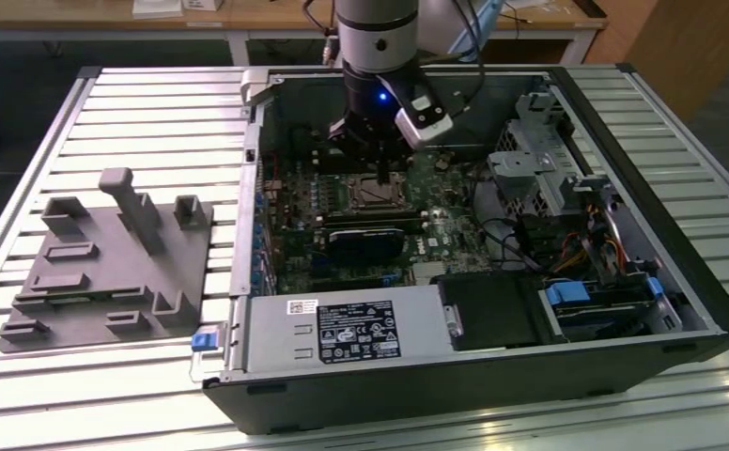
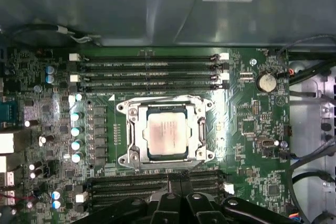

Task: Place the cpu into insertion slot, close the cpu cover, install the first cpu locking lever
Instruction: 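Install the first cpu locking lever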

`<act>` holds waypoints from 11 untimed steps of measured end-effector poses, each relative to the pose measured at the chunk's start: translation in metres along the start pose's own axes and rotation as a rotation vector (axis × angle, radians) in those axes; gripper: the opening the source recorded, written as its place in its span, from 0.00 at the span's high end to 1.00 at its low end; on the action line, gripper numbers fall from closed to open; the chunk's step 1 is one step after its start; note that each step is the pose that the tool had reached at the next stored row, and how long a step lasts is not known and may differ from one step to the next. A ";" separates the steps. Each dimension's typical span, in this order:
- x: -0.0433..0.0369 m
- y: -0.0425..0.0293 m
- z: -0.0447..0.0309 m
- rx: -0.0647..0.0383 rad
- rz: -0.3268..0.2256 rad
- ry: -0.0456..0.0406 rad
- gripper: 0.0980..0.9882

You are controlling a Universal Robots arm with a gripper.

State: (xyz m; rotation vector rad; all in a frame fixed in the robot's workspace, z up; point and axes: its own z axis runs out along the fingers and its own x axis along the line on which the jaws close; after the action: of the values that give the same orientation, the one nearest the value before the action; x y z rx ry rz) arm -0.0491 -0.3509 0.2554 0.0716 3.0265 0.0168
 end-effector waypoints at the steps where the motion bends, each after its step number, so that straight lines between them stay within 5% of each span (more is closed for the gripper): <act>1: 0.0000 -0.0018 0.0002 -0.003 0.000 0.0002 0.99; 4: -0.0002 -0.0069 0.0010 -0.016 0.002 0.0008 0.99; 9: -0.0001 -0.0138 0.0024 -0.064 0.007 0.0031 0.99; 11: -0.0001 -0.0174 0.0032 -0.070 0.008 0.0032 0.99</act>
State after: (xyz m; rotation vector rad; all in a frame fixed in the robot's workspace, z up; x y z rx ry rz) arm -0.0495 -0.3683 0.2520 0.0777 3.0255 0.1233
